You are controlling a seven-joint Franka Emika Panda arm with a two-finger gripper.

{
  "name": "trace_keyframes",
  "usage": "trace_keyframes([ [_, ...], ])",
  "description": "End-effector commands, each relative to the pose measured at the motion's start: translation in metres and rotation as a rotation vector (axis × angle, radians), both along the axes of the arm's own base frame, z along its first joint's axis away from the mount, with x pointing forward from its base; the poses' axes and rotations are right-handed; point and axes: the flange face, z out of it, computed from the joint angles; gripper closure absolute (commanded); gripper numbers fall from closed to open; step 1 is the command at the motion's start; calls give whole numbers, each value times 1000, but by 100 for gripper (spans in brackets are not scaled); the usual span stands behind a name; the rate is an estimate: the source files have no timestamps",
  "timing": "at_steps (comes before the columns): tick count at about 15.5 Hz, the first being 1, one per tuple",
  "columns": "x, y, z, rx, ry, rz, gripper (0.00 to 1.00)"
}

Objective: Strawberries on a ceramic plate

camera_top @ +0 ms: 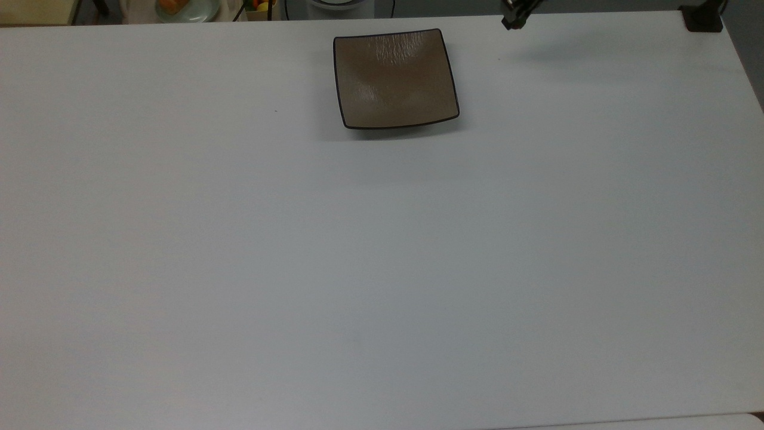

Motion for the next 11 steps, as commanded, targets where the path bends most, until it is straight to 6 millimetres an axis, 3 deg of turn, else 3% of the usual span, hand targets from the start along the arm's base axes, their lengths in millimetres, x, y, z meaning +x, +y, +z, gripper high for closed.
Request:
trace_keyframes([
  [1, 10, -36, 56, 21, -35, -104, 99],
  [6, 50, -100, 76, 38, -27, -242, 99],
  [11, 79, -157, 64, 29, -3, -359, 99],
])
